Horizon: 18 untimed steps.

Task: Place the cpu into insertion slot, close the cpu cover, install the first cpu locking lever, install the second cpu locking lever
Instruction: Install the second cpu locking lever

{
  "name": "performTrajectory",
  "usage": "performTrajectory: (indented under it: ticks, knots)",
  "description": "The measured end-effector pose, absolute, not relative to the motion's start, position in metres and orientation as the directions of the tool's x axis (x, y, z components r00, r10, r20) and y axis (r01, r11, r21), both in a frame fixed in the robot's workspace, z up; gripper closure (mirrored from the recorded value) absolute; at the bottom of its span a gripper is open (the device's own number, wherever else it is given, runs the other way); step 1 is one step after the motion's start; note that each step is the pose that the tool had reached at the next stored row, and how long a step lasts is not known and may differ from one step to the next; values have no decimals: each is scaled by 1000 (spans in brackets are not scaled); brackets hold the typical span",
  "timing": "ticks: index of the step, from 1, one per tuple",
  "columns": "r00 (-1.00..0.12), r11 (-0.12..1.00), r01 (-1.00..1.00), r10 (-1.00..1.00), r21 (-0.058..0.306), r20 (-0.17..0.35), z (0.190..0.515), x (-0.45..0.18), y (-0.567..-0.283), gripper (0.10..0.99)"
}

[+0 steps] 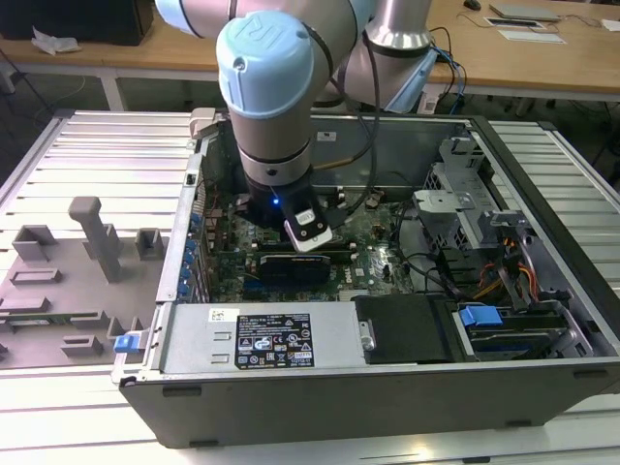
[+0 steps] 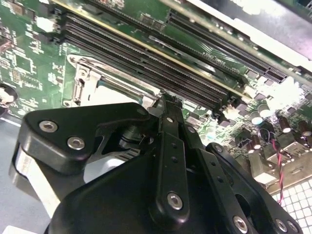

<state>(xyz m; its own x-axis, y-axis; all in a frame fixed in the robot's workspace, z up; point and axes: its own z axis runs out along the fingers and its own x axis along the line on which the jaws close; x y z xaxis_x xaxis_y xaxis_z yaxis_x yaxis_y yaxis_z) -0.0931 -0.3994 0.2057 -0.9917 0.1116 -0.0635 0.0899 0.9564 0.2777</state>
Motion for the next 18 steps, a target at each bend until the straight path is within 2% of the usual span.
performTrajectory:
  ticks: [18]
  knots:
    - [-992, 955, 90, 112, 284, -63, 196, -97, -396, 980]
